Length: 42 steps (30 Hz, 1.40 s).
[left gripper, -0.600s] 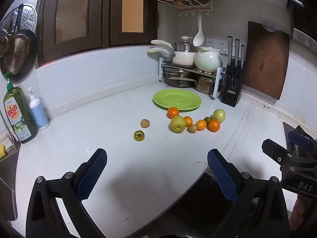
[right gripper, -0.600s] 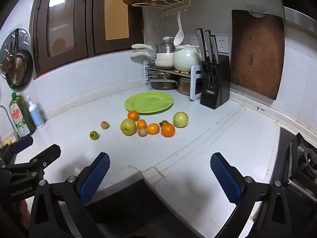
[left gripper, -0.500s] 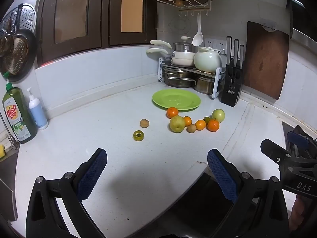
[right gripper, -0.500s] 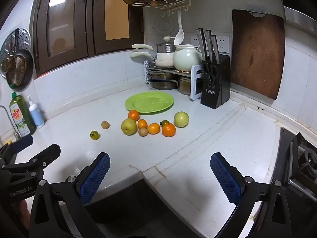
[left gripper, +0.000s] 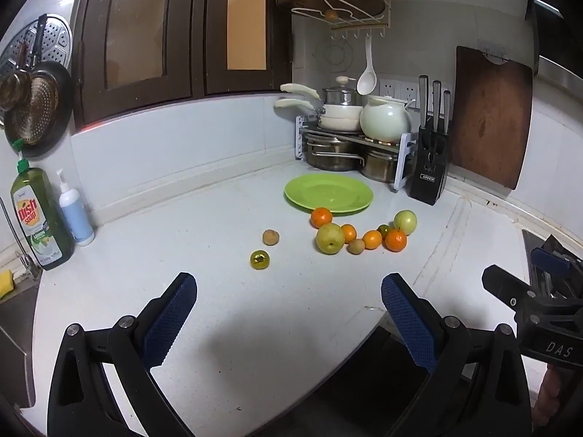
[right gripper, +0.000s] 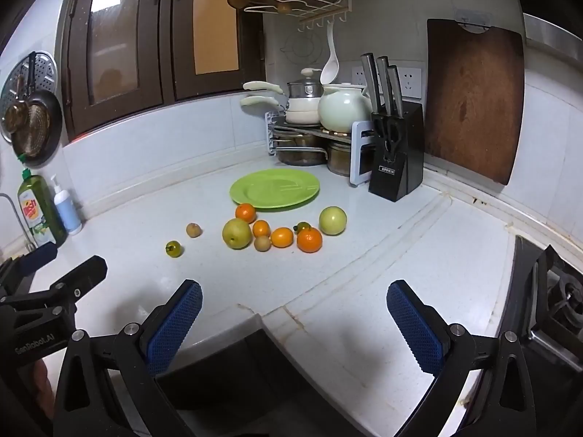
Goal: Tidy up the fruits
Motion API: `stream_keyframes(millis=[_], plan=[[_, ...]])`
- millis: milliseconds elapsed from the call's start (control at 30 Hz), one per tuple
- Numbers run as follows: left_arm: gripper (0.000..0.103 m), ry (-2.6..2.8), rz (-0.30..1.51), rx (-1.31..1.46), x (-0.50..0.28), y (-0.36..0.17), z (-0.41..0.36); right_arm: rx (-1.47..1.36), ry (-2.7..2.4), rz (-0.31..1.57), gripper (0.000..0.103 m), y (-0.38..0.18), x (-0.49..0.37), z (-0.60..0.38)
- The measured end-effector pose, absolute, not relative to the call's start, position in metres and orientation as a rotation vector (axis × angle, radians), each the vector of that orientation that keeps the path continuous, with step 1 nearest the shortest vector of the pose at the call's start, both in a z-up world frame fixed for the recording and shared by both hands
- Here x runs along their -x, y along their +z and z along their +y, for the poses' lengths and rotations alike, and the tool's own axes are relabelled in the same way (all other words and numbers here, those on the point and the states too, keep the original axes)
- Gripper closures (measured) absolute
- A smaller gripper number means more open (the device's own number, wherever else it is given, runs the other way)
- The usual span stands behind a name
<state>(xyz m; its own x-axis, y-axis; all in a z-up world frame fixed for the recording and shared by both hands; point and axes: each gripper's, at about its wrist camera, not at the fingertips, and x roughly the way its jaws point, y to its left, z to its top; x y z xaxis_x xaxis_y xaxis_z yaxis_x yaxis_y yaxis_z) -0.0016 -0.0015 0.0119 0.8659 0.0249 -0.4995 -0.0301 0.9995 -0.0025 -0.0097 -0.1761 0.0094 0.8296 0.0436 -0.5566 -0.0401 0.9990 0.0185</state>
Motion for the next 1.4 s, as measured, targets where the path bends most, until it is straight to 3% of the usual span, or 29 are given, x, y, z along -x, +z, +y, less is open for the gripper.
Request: stream_keyframes(millis=[1400], plan=[[0.000,0.008,0.517,0.014,-0.001,0.015,-0.011,-0.007,0.038,0.574,0.001,0.012,0.013,-0.185]])
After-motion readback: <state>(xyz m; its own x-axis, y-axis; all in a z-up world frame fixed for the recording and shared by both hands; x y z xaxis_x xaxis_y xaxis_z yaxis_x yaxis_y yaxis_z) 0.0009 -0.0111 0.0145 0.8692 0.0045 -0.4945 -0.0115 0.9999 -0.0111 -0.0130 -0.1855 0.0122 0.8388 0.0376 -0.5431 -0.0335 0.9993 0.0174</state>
